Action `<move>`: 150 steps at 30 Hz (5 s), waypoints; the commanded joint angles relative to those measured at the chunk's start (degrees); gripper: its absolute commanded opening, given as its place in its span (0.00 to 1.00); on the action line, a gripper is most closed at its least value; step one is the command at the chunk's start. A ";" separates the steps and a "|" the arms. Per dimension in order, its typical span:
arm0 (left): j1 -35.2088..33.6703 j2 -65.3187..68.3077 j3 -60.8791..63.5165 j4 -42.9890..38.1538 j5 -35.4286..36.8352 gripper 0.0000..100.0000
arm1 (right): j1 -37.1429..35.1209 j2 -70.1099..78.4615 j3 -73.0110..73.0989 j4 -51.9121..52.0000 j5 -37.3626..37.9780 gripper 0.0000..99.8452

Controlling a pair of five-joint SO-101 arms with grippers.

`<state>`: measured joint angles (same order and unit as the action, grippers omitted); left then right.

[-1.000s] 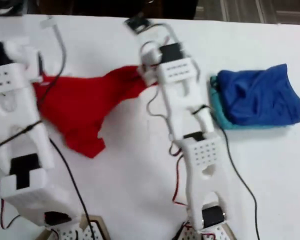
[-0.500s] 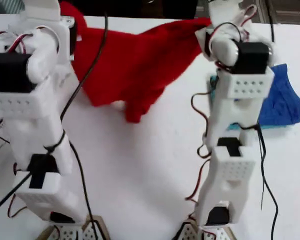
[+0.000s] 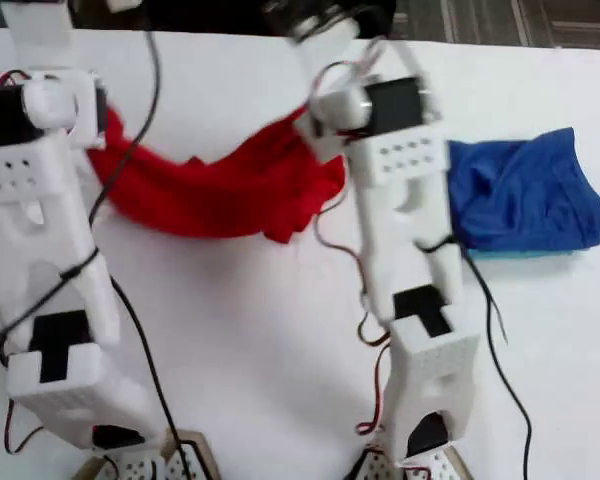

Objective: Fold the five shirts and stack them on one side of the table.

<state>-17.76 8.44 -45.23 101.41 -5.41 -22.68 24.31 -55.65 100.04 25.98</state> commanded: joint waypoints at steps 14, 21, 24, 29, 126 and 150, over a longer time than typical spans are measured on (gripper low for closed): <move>-9.05 -2.37 34.86 -10.90 -6.15 0.03 | -10.59 -16.31 39.91 -11.12 -3.69 0.02; -9.05 -2.55 35.30 -10.46 -6.33 0.03 | -10.59 -24.13 55.56 -19.03 -3.78 0.02; -9.05 -2.55 35.38 -10.20 -6.24 0.03 | -10.59 -27.12 61.01 -21.67 -3.78 0.02; -9.05 -2.55 37.32 -8.62 -6.24 0.03 | -11.82 -29.14 70.86 -22.55 -3.78 0.02; -15.91 -2.55 53.41 -23.47 -6.15 0.03 | -10.33 -30.37 87.65 -30.64 -10.29 0.15; -16.00 -2.46 53.32 -24.35 -6.07 0.03 | -18.86 -23.78 87.91 -29.23 -9.93 0.19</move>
<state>-33.14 8.44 8.75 77.76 -11.56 -41.14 0.40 32.62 70.24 15.96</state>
